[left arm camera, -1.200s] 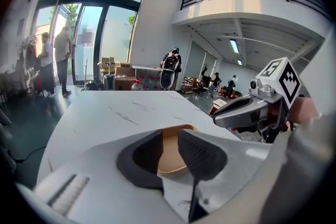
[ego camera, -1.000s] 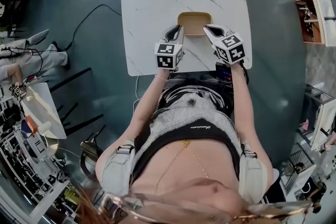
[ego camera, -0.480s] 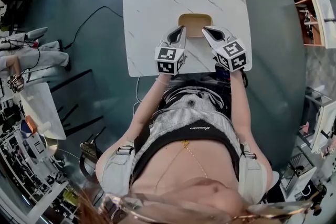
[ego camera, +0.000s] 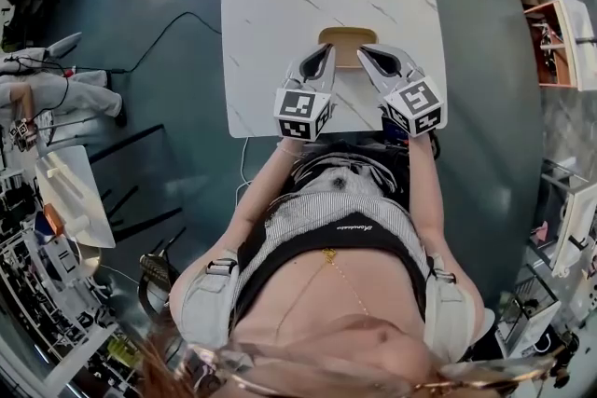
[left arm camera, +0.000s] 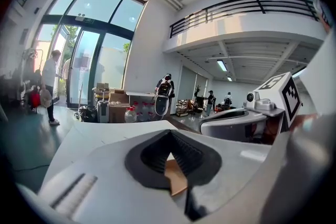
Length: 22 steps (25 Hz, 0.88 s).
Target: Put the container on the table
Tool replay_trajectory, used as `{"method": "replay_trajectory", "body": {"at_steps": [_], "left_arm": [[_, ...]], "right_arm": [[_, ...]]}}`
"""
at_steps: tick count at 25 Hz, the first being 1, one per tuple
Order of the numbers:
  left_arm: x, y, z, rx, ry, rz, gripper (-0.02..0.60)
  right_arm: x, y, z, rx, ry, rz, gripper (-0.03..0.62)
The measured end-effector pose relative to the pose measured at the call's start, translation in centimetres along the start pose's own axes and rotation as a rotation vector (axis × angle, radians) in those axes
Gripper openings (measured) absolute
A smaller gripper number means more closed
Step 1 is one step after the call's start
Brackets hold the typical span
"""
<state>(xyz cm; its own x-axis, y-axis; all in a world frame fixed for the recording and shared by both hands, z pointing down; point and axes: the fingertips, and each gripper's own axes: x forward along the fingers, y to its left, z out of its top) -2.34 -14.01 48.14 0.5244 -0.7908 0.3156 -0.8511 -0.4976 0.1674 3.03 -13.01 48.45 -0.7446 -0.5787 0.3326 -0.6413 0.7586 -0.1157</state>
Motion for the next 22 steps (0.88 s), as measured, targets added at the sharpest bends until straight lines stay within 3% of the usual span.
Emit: {"method": "replay_trajectory", "body": {"at_steps": [12,22], "left_arm": [[-1.9,-1.6,4.8,0.096,-0.158,-0.008,0.0],[-3.2,-3.3,8.4,0.096,-0.236,-0.047,0.0]], "right_arm": [[-2.1,1.5,5.7,-0.039,-0.212,-0.011,0.028],[-4.6,2.0,8.9,-0.065,-0.308,-0.051,0.026]]}}
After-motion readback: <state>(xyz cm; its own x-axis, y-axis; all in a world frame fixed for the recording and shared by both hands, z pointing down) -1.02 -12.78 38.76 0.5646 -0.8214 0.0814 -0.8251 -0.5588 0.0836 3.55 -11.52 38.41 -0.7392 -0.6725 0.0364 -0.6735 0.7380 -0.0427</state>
